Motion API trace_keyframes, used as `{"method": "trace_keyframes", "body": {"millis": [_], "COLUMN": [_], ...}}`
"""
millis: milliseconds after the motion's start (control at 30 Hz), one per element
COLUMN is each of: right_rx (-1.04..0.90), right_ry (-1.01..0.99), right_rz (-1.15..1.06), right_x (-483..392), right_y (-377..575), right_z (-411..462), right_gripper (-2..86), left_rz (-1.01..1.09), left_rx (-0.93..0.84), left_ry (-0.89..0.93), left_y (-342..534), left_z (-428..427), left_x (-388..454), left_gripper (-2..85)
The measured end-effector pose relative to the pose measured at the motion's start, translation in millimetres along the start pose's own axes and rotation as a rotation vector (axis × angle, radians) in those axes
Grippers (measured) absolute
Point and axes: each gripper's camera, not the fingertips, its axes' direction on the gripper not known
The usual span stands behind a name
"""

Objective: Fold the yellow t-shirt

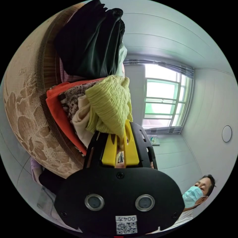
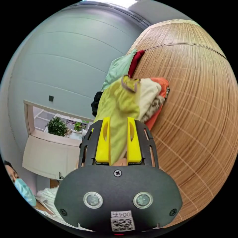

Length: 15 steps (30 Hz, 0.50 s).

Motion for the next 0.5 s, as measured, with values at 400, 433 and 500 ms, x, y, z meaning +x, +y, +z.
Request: {"method": "trace_keyframes", "body": {"millis": [400, 433, 500], "right_rx": [-0.113, -0.096, -0.104], "right_ry": [0.234, 0.273, 0.285], "right_rz": [-0.2, -0.209, -0.216], "right_x": [-85.5, -93.0, -103.6], "right_y": [132.2, 132.5, 131.5], "right_z": [72.1, 71.9, 68.9], "right_gripper": [4.8, 1.5, 0.4], "left_rz": [-0.07, -0.071, -0.065], "left_rx": [0.026, 0.037, 0.053], "left_ry": [0.188, 0.178, 0.12], "left_y": [-0.7, 1.4, 4.6], "left_z": [-16.1, -17.2, -20.1], "left_x": [-7.4, -7.9, -5.6], "left_gripper": [10.8, 11.6, 12.6]}}
